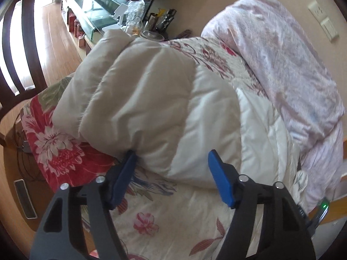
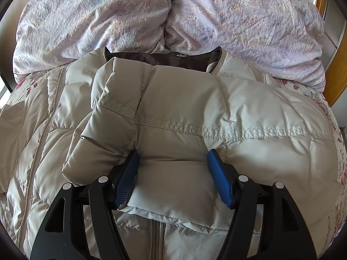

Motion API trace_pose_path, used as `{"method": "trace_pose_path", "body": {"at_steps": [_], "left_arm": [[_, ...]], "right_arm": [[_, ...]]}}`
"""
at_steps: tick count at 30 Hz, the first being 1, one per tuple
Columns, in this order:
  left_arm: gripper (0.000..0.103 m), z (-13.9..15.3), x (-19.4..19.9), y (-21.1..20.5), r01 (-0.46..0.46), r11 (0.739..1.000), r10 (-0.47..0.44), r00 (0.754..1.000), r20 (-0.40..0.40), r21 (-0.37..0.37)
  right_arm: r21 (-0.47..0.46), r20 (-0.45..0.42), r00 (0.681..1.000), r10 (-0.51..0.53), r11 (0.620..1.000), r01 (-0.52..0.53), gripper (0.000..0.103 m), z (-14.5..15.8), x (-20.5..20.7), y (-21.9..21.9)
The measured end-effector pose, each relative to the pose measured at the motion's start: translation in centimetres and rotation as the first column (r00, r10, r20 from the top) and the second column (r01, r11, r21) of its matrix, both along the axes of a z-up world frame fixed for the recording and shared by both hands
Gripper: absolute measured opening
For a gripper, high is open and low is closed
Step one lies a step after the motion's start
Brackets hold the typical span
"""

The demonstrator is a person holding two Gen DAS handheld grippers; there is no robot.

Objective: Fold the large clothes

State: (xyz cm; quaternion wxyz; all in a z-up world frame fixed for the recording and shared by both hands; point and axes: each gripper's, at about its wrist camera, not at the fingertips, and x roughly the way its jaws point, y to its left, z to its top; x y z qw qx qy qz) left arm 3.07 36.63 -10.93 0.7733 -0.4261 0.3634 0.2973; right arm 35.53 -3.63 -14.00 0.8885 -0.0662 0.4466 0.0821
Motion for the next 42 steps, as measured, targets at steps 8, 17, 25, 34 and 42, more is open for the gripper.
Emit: {"method": "trace_pose_path", "body": {"at_steps": [8,17,25,34,42], "left_arm": [[0.061,-0.6,-1.8,-0.8,-0.036,0.988,0.049,0.995,0.085,-0.153],[0.020,-1.6,-2.5,2.6,-0.173,0.969,0.192,0.977,0.094,-0.174],[0.006,2.8,-0.4,1.7,-0.107,0.994,0.108,0.988,0.108,-0.007],[0.000,13.4,6.9,-5.8,0.171,0.956,-0.226,0.947,0.230,0.237],[0.000,14.1,10.6,-11.2,0.331,0.912,-0.378,0.908,0.182,0.242]], "right_arm": [[-0.004,0.014,1.000,0.001,1.000,-0.001,0.069,0.0,-0.2,0.0],[0.001,0.023,1.000,0.015,1.000,-0.015,0.069,0.1,-0.3,0.0],[-0.021,0.042,0.999,0.026,0.999,-0.025,0.069,0.6,-0.4,0.2],[-0.055,0.048,0.997,0.065,0.997,-0.062,0.069,0.8,-0.5,0.5],[-0.026,0.032,0.994,0.100,0.995,-0.099,0.069,0.9,-0.6,0.0]]}}
